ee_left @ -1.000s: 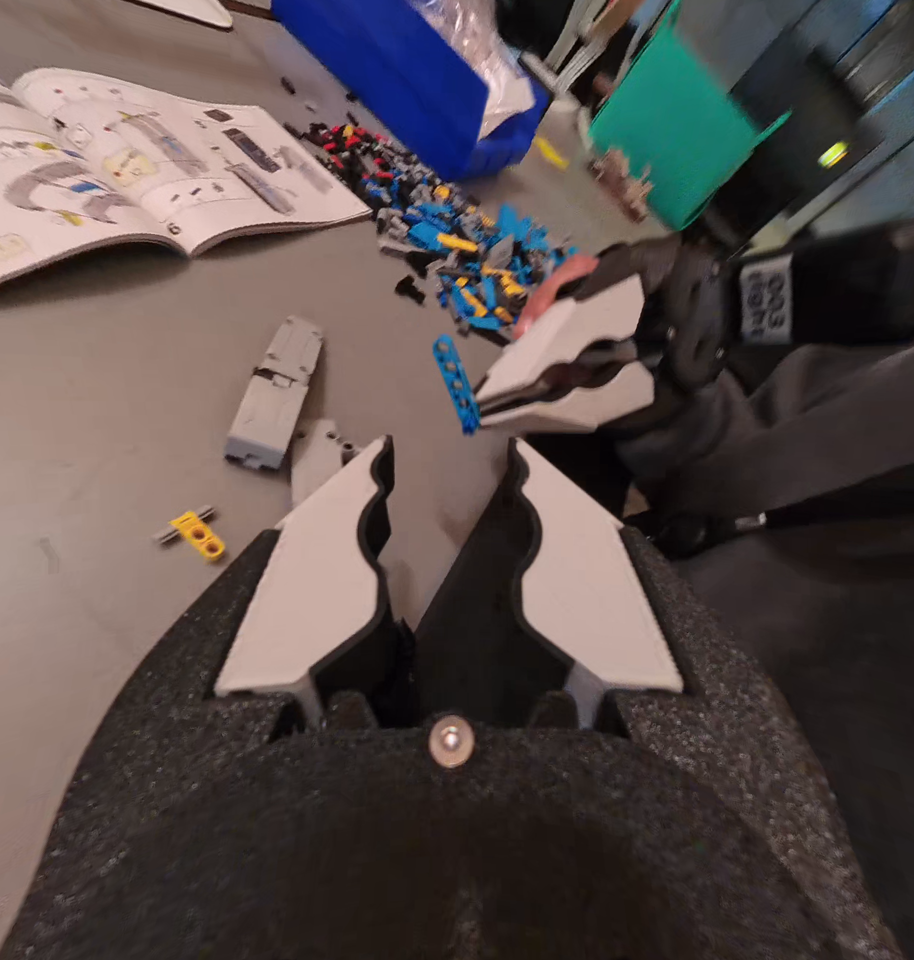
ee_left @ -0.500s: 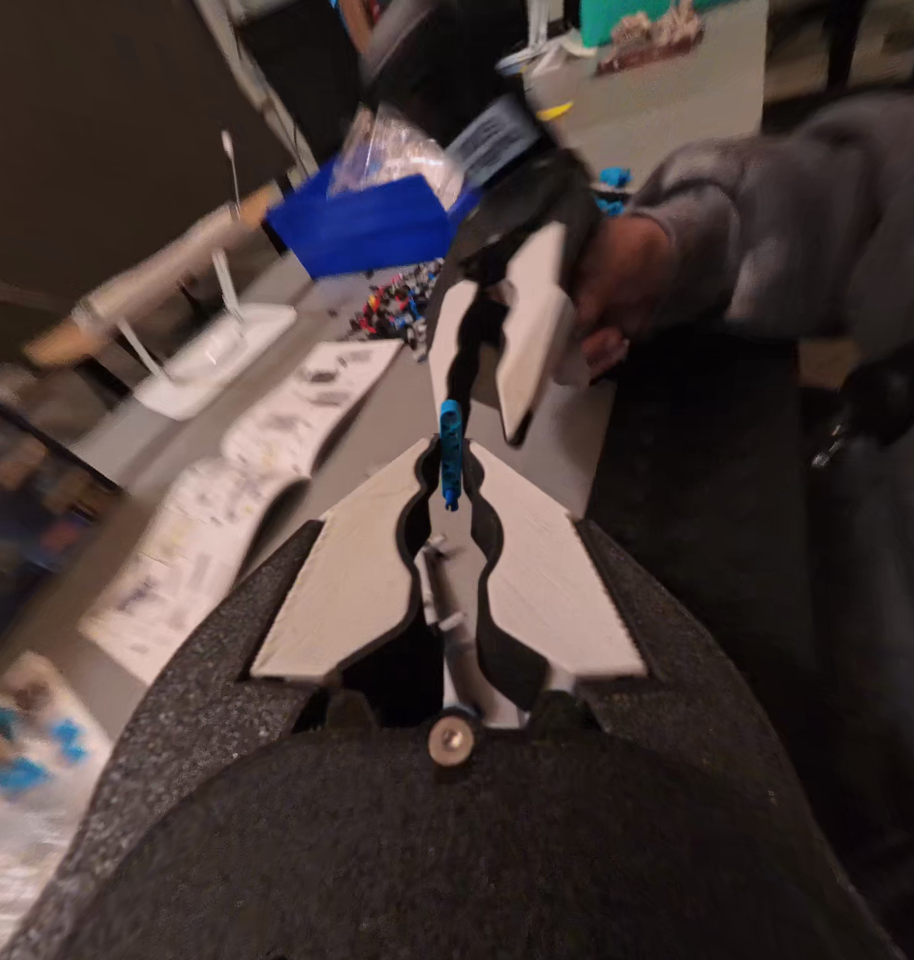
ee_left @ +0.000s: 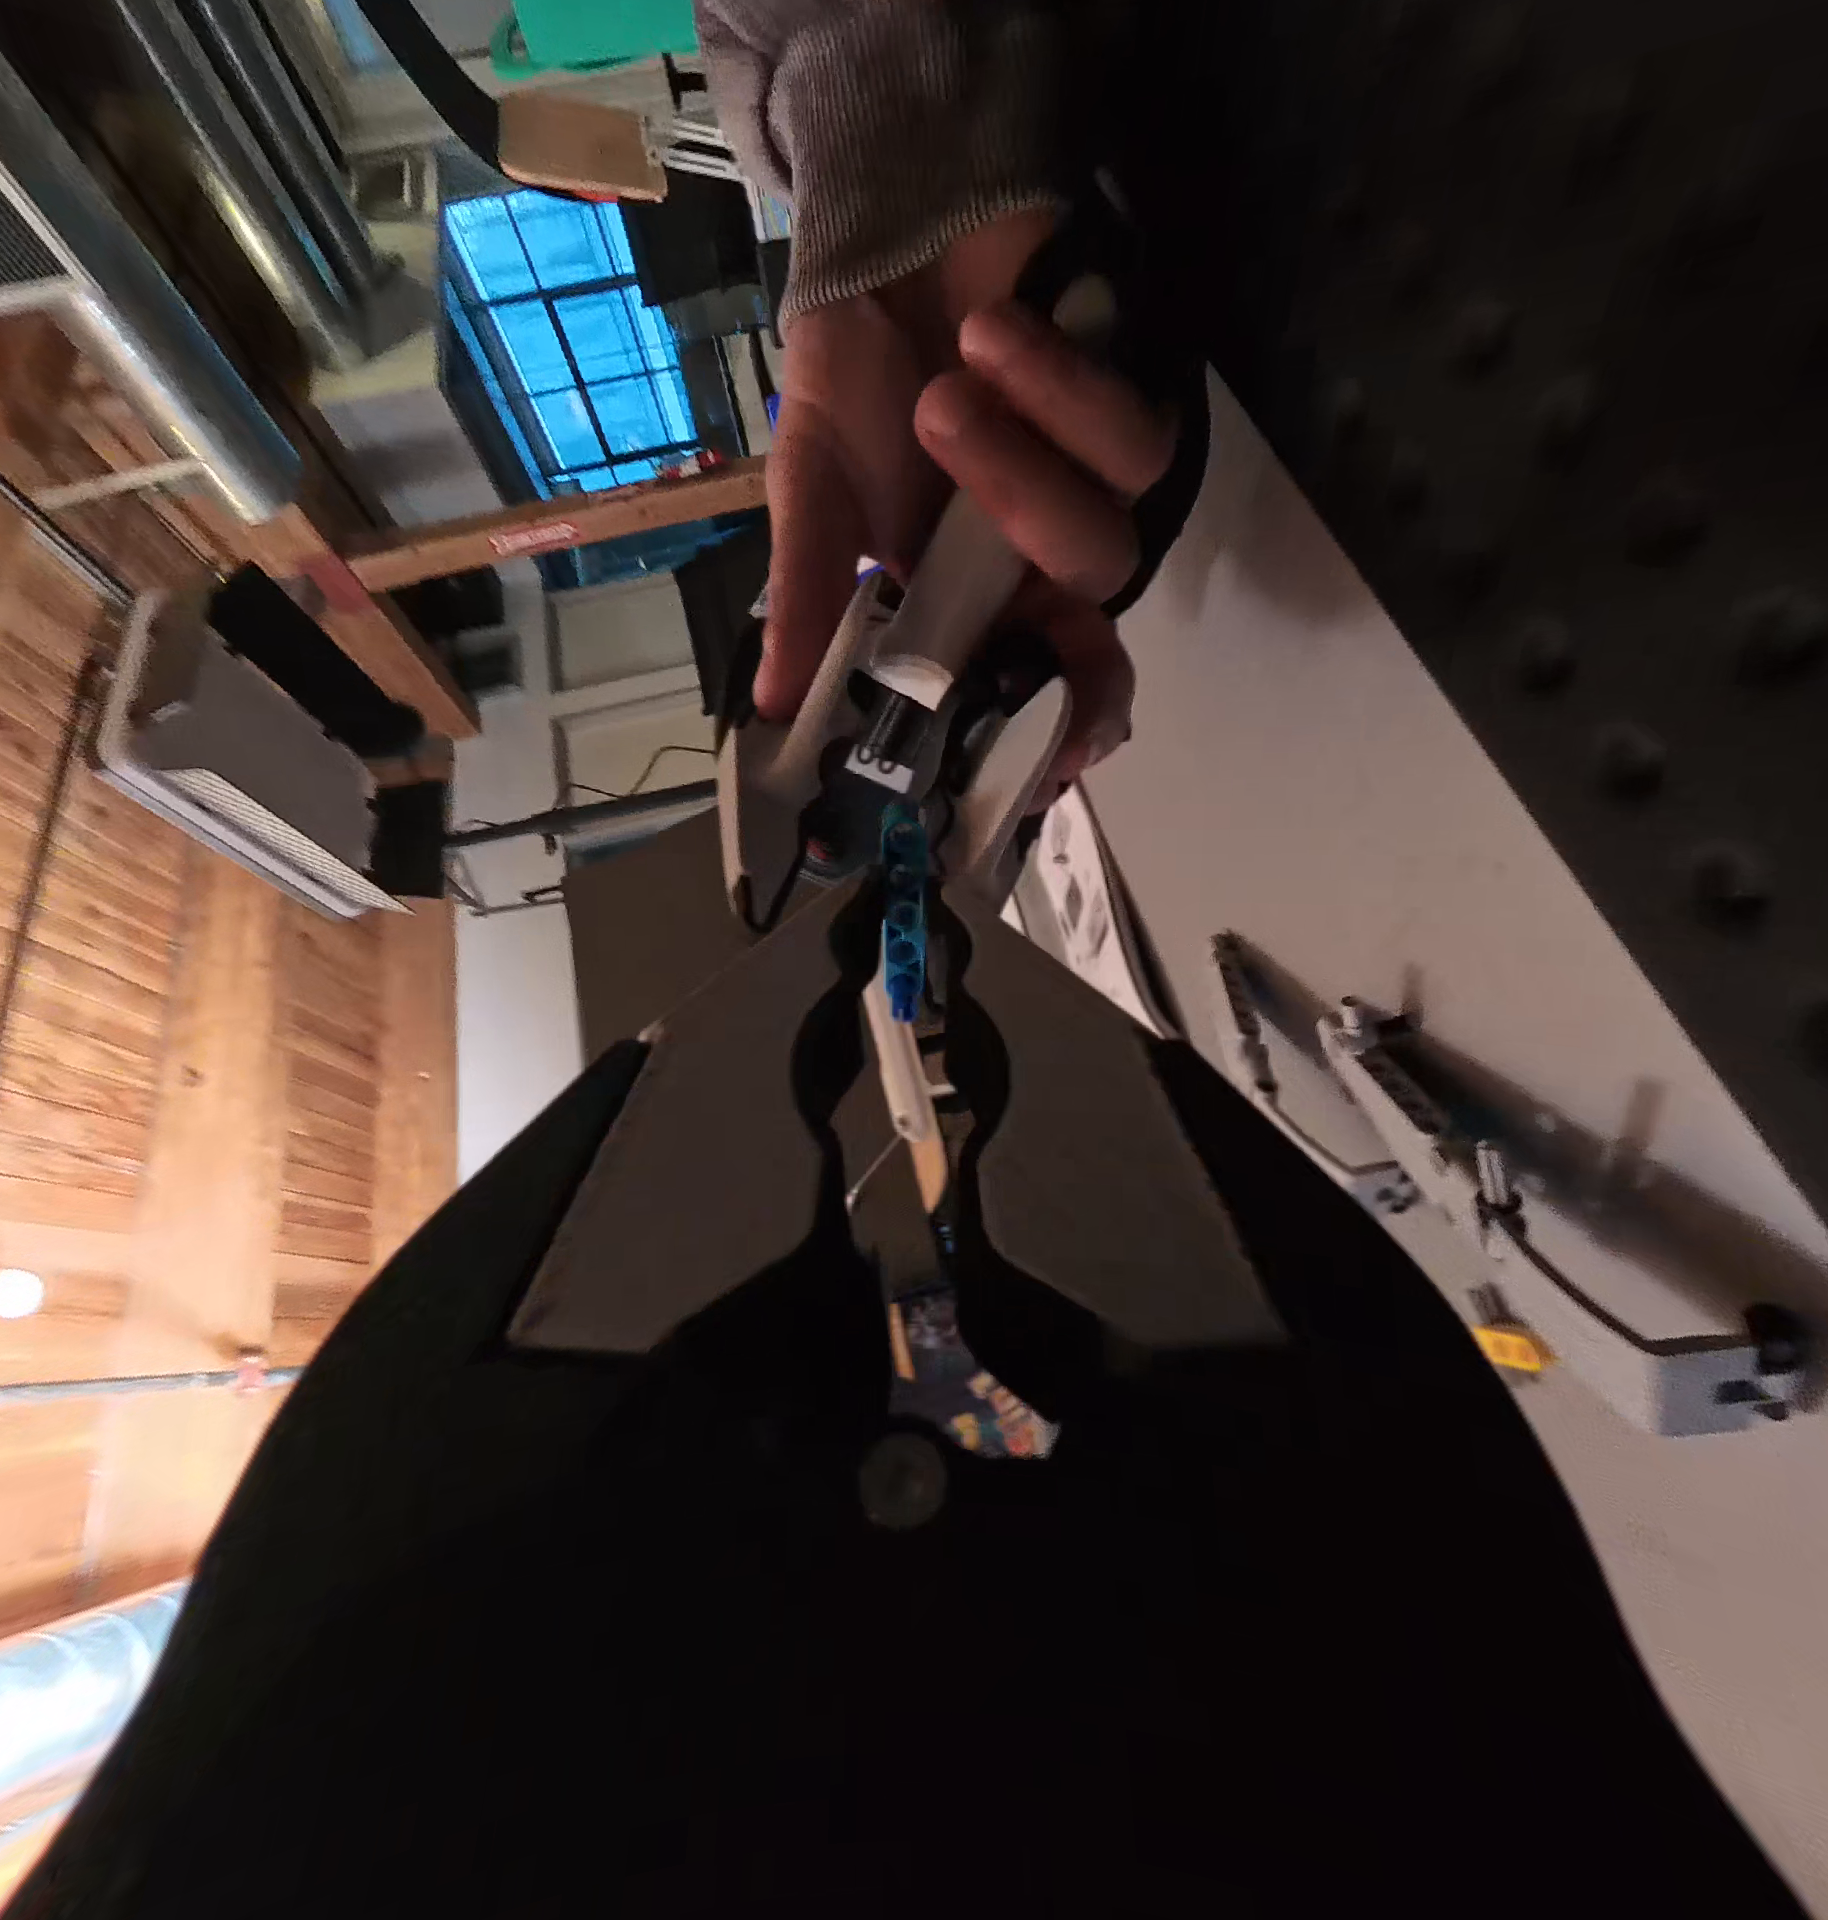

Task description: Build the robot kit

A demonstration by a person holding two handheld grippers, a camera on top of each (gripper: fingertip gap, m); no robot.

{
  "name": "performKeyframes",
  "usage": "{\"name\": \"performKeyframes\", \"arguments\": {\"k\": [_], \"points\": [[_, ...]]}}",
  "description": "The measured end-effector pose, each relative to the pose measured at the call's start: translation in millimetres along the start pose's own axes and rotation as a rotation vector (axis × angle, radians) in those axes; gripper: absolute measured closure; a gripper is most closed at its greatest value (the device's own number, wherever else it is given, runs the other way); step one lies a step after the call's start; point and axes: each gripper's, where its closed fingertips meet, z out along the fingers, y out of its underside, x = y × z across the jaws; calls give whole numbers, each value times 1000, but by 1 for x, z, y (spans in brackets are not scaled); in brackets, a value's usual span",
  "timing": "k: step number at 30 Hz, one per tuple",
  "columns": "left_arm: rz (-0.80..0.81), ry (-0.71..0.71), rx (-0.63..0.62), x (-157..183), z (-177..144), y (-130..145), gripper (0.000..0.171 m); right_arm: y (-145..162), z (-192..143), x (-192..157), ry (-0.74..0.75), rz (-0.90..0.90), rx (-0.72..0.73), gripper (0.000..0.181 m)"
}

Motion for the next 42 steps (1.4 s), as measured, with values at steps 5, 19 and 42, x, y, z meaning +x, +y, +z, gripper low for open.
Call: {"name": "performKeyframes", "arguments": {"k": [5,19,42], "points": [[121,-24,-7,2,0,2,165,2,-3,5,10,33,-5,164],[-300,94,-137,26,-4,29,153,-32,-34,25,301,-198,128,175],[-2028,1127,-417,123,-13,73,120,-18,-48,71,660,-362,-38,175]]}}
